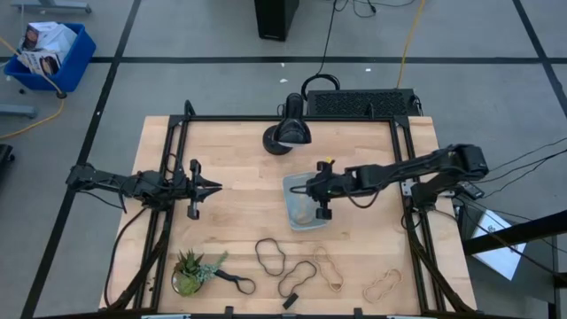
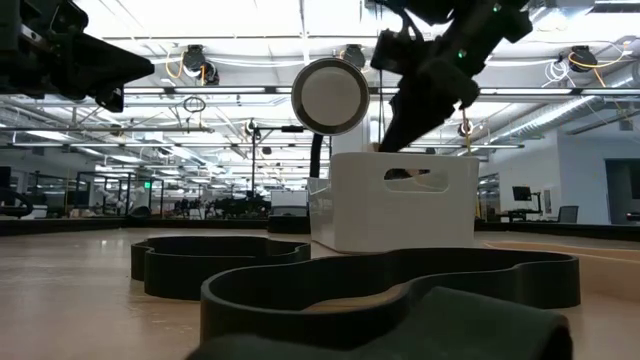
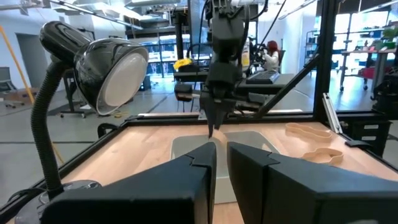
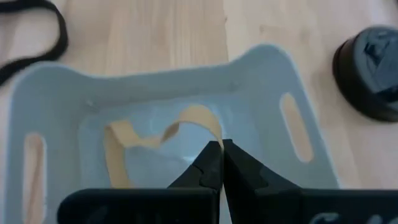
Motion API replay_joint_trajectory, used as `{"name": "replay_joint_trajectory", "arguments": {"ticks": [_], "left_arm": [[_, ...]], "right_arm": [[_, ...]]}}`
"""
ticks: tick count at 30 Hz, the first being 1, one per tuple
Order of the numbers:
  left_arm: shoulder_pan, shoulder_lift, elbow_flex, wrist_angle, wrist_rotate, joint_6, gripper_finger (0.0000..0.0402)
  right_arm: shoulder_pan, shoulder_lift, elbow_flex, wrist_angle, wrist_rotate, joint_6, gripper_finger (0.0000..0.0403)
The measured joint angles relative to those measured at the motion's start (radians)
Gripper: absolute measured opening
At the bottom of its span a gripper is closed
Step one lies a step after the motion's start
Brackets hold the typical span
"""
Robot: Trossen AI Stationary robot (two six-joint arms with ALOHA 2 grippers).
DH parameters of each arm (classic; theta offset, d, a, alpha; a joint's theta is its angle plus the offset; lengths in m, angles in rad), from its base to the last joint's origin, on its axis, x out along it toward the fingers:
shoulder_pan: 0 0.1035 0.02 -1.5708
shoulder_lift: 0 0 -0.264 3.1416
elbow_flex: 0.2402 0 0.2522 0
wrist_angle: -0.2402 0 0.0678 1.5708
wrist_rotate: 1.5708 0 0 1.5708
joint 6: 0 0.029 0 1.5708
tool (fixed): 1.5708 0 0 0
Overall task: Pick and place rubber bands into bin
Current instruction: Put the middle light orange rubber band into the gray bin
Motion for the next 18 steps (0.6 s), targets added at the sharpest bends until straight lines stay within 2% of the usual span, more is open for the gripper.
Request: {"name": "replay_joint_trajectory", "arguments": {"ticks": [10, 14, 18], "left_arm": [[0.000, 0.000, 0.000, 0.000, 0.000, 0.003, 0.0047], [0.000, 0.000, 0.000, 0.000, 0.000, 0.003, 0.0047], [0.000, 0.000, 0.000, 0.000, 0.000, 0.003, 0.0047]], "right_arm": [[0.000, 0.012, 0.000, -0.023, -0.027, -0.004, 0.0006], [0.000, 0.012, 0.000, -0.038, -0.021, -0.012, 0.0035], [0.000, 0.008, 0.000, -0.036, -0.019, -0.011, 0.0081]]}}
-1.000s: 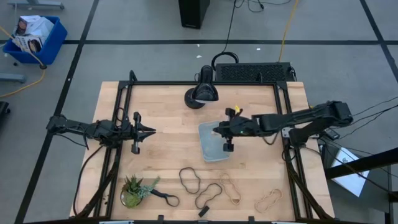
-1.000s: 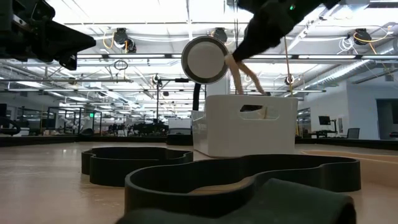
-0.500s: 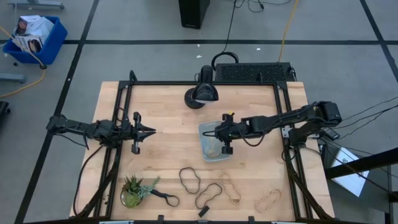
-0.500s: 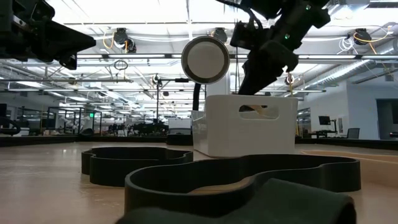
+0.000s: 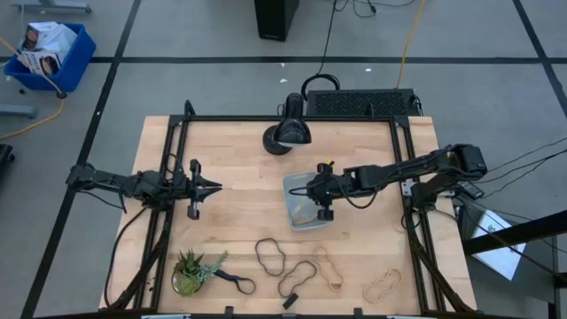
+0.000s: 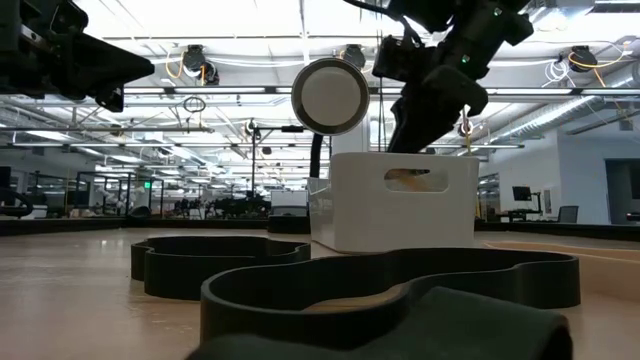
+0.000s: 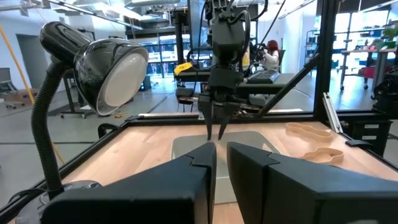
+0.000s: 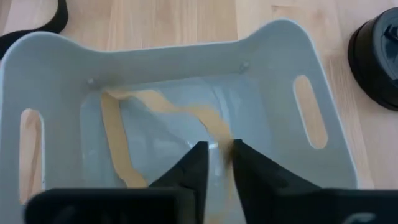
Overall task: Pick and place rubber bands into bin
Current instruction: Put the middle light orange rubber band into the gray bin, then put the middle black rubber band into the gray bin
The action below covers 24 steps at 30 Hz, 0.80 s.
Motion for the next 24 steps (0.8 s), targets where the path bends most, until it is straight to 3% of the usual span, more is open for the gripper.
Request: {"name": "replay_joint_trajectory", "arguments": {"ticks": [7, 12, 16, 22, 24], "left_arm": [[0.000, 0.000, 0.000, 0.000, 0.000, 0.000, 0.0047], [0.000, 0.000, 0.000, 0.000, 0.000, 0.000, 0.0047], [0.000, 0.000, 0.000, 0.000, 0.000, 0.000, 0.0047], [0.000, 0.000, 0.000, -0.008, 0.000, 0.000, 0.0047], [0.000, 0.000, 0.000, -0.009, 0.000, 0.000, 0.0047]], "right_arm": [[0.000, 0.000, 0.000, -0.027, -0.001, 0.032, 0.0160], [0.000, -0.013, 0.030, -0.100, -0.001, -0.002, 0.0172], [0.004, -0.060, 0.115, -0.243, -0.004, -0.003, 0.0137], [0.016, -0.185, 0.185, -0.296, -0.058, -0.006, 0.0026], [0.020, -0.230, 0.186, -0.296, -0.058, -0.006, 0.0008]]}}
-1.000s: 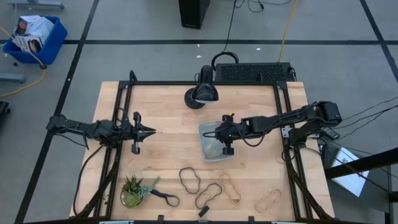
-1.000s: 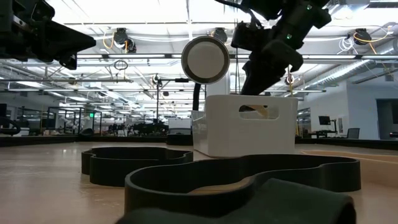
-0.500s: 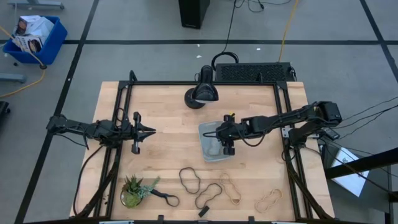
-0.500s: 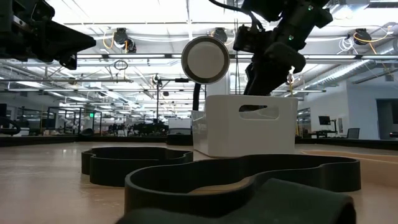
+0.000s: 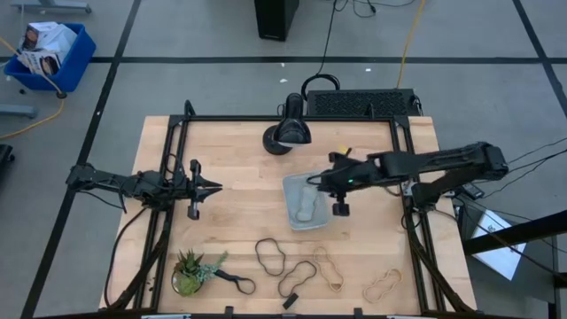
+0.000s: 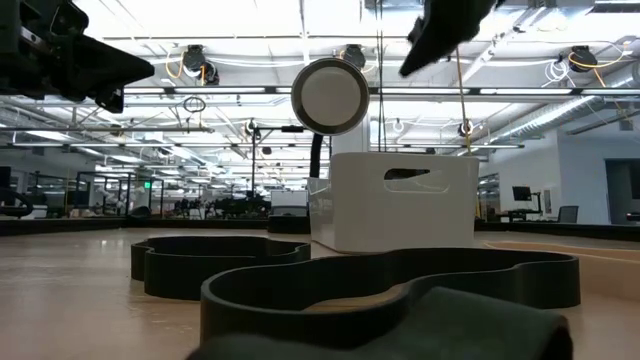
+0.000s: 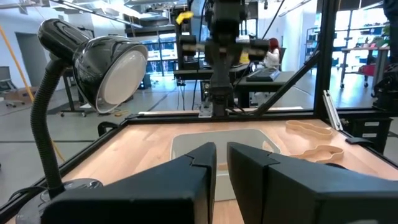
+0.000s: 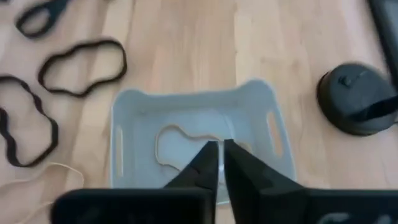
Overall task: Pick and place rubber bands into bin
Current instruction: Put the middle black rubber band into the gray bin
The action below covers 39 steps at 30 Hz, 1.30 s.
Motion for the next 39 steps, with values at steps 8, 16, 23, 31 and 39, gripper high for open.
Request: {"name": "replay_joint_trajectory", "arguments": {"ticks": [8, 16, 23, 31, 39], "left_arm": [[0.000, 0.000, 0.000, -0.002, 0.000, -0.003, 0.0047], [0.000, 0.000, 0.000, -0.017, 0.000, -0.003, 0.0047], [0.000, 0.000, 0.000, -0.017, 0.000, -0.003, 0.0047], [0.000, 0.000, 0.000, -0.023, 0.000, 0.002, 0.0047], [0.000, 0.001, 0.000, -0.039, -0.037, -0.006, 0.0047]], "right_arm": [[0.056, -0.194, -0.065, 0.108, 0.001, -0.012, 0.0002], [0.184, -0.391, -0.304, 0.284, 0.043, 0.085, 0.0001], [0.280, -0.497, -0.507, 0.397, 0.169, 0.150, 0.0000], [0.285, -0.610, -0.725, 0.684, 0.167, 0.045, 0.0000], [0.223, -0.708, -0.908, 0.967, 0.167, -0.074, 0.0000]]}}
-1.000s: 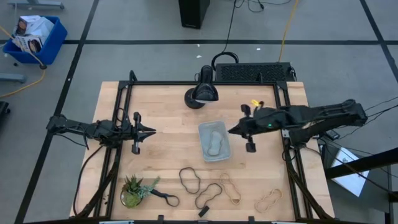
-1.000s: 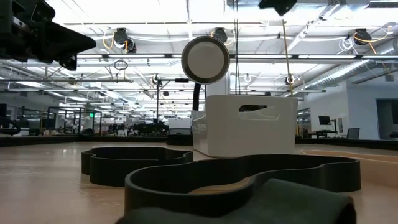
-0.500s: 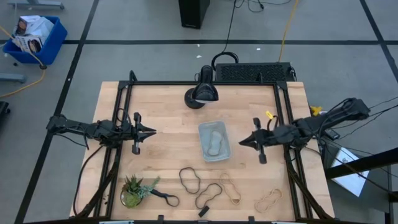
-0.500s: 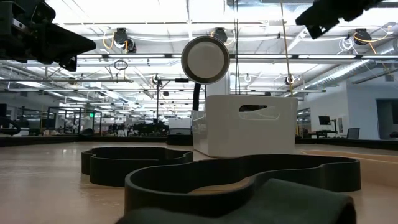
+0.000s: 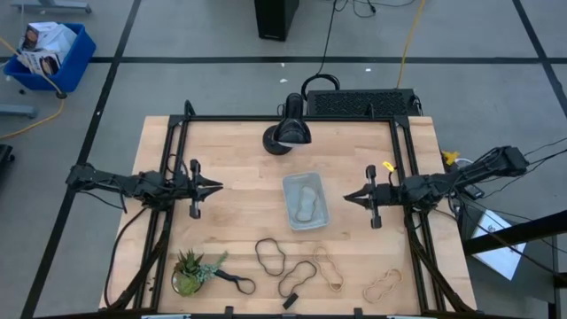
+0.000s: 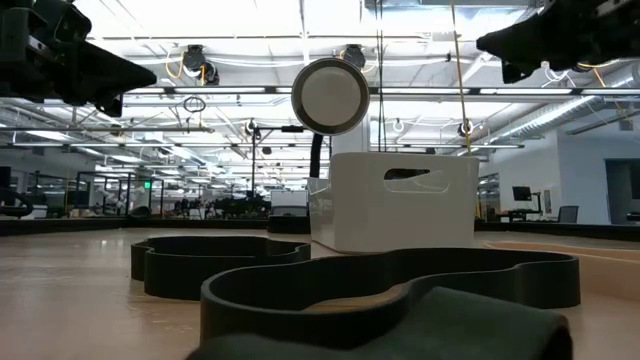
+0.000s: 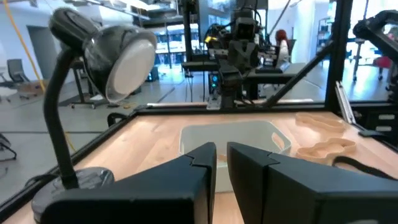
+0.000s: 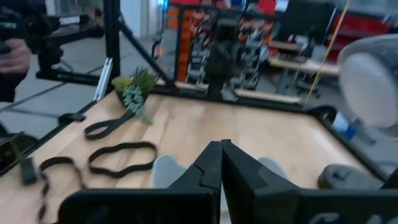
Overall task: Pick and place rubber bands into bin
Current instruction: Put the middle black rubber band into the gray bin
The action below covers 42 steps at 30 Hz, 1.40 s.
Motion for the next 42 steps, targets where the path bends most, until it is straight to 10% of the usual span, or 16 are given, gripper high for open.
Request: {"name": "replay_joint_trajectory", "arguments": {"ticks": [10, 24, 42], "left_arm": [[0.000, 0.217, 0.092, -0.004, -0.014, -0.087, 0.0007], [-0.071, 1.063, 0.512, -0.100, 0.096, -0.171, 0.0029], [-0.165, 1.601, 0.915, -0.320, 0.226, -0.125, 0.0241]], "right_arm": [[-0.069, -0.011, -0.061, 0.044, -0.001, -0.041, 0.0000], [-0.116, -0.010, -0.061, 0.021, -0.005, -0.045, 0.0000], [-0.116, -0.010, -0.061, 0.016, -0.006, -0.017, 0.0000]]}}
